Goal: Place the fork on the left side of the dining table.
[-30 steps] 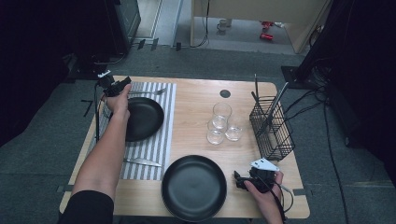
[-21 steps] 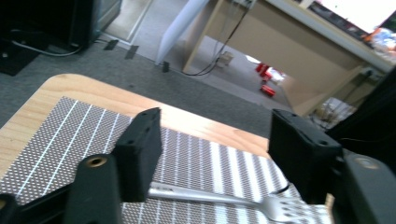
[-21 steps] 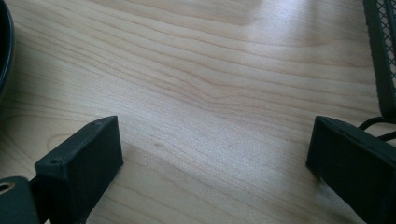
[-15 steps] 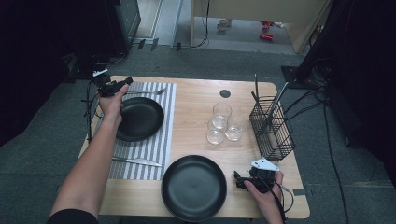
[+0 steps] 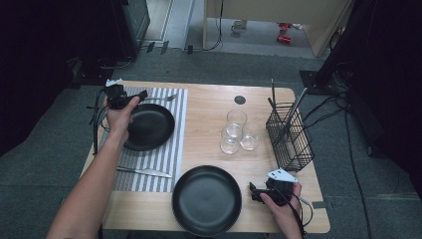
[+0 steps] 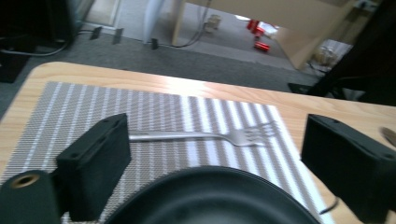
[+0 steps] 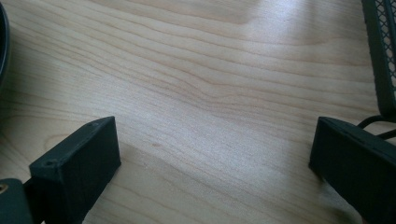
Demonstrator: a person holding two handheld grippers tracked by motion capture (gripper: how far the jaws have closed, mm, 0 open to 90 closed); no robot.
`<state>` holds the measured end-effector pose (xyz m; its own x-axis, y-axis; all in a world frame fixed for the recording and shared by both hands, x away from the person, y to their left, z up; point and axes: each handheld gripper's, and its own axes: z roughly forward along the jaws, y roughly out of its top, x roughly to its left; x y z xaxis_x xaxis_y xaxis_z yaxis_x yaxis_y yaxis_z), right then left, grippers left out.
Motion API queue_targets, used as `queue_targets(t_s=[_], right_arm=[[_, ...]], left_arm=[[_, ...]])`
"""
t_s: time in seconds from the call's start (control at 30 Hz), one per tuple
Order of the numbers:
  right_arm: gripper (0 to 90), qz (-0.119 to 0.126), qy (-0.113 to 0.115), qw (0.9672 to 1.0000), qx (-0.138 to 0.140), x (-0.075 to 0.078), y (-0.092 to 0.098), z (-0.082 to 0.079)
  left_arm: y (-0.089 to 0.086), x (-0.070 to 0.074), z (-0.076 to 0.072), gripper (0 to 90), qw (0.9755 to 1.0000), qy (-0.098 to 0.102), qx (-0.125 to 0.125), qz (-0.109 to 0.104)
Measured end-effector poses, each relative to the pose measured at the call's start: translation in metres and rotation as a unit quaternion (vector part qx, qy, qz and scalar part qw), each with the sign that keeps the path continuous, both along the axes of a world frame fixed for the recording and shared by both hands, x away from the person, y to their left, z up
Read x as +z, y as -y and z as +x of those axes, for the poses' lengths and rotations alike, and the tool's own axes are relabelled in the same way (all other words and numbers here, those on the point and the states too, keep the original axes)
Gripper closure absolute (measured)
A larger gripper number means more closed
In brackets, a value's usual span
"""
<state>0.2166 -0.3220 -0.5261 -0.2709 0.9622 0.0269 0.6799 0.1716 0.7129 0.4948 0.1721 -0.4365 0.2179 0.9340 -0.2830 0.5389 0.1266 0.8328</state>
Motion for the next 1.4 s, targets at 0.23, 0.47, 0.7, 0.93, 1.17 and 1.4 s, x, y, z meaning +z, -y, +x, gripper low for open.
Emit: queue_targets(t_s=[0.23,0.47,0.7,0.93,1.17,1.4], right_arm=[[1.0,0.000,0.000,1.0000,0.000,0.000,0.000,0.000],[1.0,0.000,0.000,1.0000,0.000,0.000,0.000,0.000],[1.0,-0.001,0.000,1.0000,0.000,0.000,0.000,0.000],[1.0,0.000,0.000,1.0000,0.000,0.000,0.000,0.000],[1.0,0.000,0.000,1.0000,0.000,0.000,0.000,0.000],[1.0,0.000,0.000,1.0000,0.000,0.000,0.000,0.000]], left_arm=[[0.006,0.008,-0.023,7.4,0.9994,0.019,-0.027,0.010],[0.007,0.005,-0.045,7.5,0.9991,0.015,-0.039,0.012],[0.007,0.005,-0.068,7.5,0.9981,0.032,-0.038,0.037],[0.008,0.004,-0.088,7.5,0.9977,0.031,-0.047,0.039],[0.008,0.003,-0.107,7.5,0.9965,0.037,-0.054,0.052],[0.006,-0.003,-0.127,7.5,0.9960,0.029,-0.063,0.057]])
